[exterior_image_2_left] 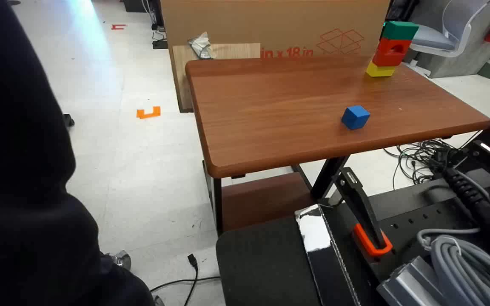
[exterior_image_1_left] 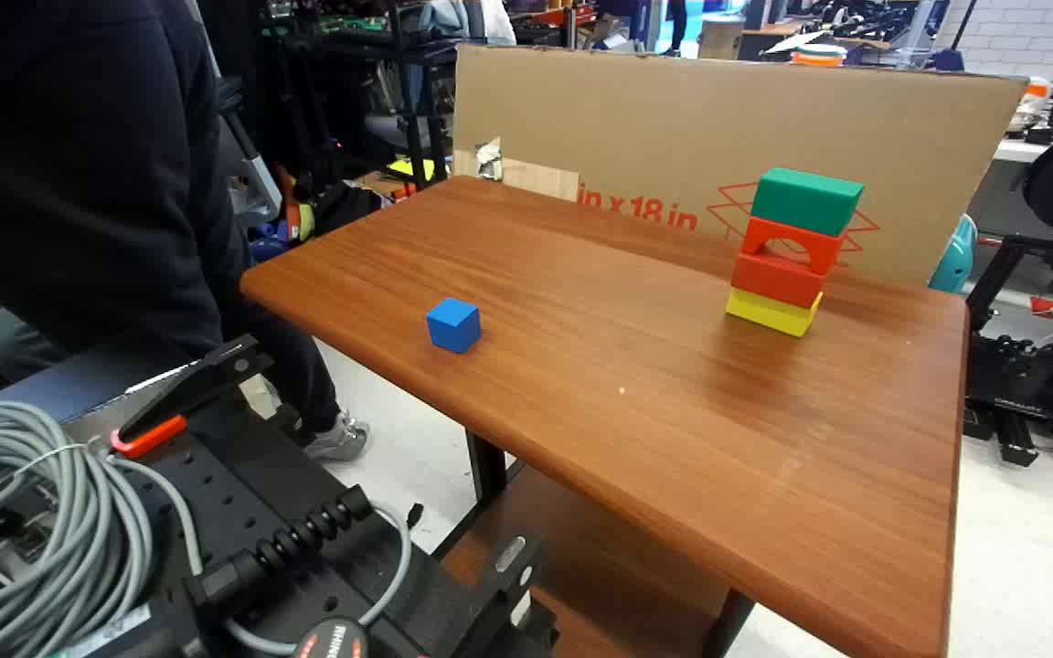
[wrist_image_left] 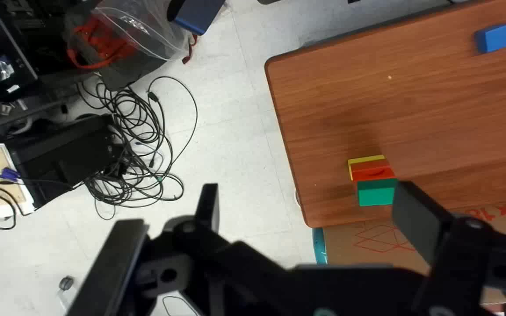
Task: Take the green item off the stack
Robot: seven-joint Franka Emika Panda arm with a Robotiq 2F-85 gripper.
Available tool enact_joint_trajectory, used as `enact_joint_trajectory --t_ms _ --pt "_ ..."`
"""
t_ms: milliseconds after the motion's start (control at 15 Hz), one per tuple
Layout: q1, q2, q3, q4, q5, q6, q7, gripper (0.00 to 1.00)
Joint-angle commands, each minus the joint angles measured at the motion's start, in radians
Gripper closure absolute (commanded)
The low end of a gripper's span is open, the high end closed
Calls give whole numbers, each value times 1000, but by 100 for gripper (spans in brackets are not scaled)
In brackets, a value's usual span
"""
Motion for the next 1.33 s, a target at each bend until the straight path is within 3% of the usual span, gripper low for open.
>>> enact_joint_trajectory --t_ms 0,733,1000,1267 --pt "8 0 -7 3 -2 -2 1 0" --pt "25 48 7 44 -1 -37 -14 0" --pt "64 146 1 46 54 90 -128 0" --pt "78 337 15 115 74 183 -173 0"
